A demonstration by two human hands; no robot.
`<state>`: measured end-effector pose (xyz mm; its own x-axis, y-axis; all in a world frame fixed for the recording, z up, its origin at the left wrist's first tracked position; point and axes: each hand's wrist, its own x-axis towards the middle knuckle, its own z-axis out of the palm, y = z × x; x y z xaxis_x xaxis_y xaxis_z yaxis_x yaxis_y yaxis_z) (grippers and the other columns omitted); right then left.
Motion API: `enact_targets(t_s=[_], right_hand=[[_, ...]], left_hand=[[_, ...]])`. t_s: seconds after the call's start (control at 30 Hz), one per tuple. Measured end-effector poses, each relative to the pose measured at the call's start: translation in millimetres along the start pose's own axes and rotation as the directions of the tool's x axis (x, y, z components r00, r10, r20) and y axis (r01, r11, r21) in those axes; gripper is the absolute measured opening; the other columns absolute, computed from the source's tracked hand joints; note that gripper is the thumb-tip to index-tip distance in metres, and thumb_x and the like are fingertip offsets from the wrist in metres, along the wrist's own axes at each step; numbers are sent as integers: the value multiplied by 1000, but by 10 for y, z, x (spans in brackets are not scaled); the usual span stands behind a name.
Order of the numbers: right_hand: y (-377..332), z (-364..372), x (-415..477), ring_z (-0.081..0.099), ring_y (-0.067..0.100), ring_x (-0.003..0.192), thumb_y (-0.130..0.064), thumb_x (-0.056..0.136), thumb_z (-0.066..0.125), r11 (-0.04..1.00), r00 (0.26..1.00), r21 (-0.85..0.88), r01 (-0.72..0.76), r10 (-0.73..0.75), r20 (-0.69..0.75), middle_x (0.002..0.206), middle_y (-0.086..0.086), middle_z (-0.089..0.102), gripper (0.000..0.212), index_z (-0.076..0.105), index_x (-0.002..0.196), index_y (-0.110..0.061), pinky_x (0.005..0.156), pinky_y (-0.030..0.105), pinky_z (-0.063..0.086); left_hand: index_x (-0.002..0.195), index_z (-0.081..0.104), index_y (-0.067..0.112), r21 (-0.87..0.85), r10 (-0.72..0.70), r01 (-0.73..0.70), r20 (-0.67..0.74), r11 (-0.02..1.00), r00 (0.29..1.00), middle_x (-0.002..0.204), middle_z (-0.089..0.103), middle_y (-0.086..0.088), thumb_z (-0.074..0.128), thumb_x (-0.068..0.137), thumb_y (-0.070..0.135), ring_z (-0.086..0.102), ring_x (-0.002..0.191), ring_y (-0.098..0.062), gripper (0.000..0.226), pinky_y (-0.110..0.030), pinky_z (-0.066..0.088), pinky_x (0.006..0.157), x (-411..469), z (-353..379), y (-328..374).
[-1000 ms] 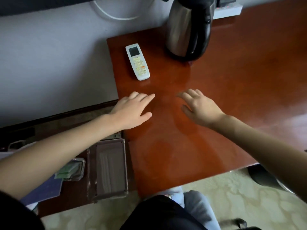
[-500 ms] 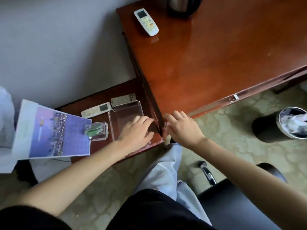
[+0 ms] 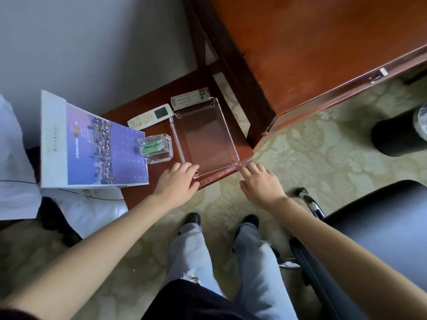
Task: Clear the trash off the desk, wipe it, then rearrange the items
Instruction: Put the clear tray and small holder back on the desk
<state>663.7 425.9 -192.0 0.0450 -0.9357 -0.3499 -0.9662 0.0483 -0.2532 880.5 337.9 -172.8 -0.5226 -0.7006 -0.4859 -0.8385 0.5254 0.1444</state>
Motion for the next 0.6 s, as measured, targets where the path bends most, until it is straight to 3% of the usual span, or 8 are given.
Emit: enact_targets(t_s=[0.13,0.23,0.4,0.5,0.6], right_hand=[[-99,351,457,49,32,105,-26,93,46,993,988,71,-89,97,-122,112,10,51,36,48,126,-11,74,42,48],[-143,629,829,47,38,102,-27,94,47,963,946,195,-186,230,-228,113,17,50,38,47,126,-7,73,47,49],[-241,1014,1209,40,43,107,-22,91,44,890,894,344,-300,388,-223,134,21,36,47,35,135,-10,85,53,42],[-241,1127,1228,38,39,113,-1,90,39,825,852,491,-280,450,-269,137,20,31,54,27,142,-14,92,50,42],[-157,1174,1183,44,30,120,7,88,33,687,777,630,-362,596,-204,136,17,42,56,34,141,-11,96,33,37]], left_hand=[[142,33,19,-29,-15,12,-131,1000,991,148,32,0,45,92,42,25,135,-23,55,-42,20,110,415,139,-506],[143,30,21,-55,-130,120,-230,991,965,154,19,-3,51,87,50,12,141,-28,66,-50,13,112,687,239,-912],[148,9,26,-44,-228,224,-158,974,961,158,3,-2,63,70,66,2,143,-34,103,-56,8,111,855,434,-1349],[148,5,24,-39,-214,210,-163,977,963,156,13,-5,76,68,49,14,139,-35,110,-56,20,110,897,565,-1448],[146,18,18,-34,-220,219,-269,975,938,143,39,-9,77,73,34,33,128,-31,95,-48,33,103,925,598,-1531]])
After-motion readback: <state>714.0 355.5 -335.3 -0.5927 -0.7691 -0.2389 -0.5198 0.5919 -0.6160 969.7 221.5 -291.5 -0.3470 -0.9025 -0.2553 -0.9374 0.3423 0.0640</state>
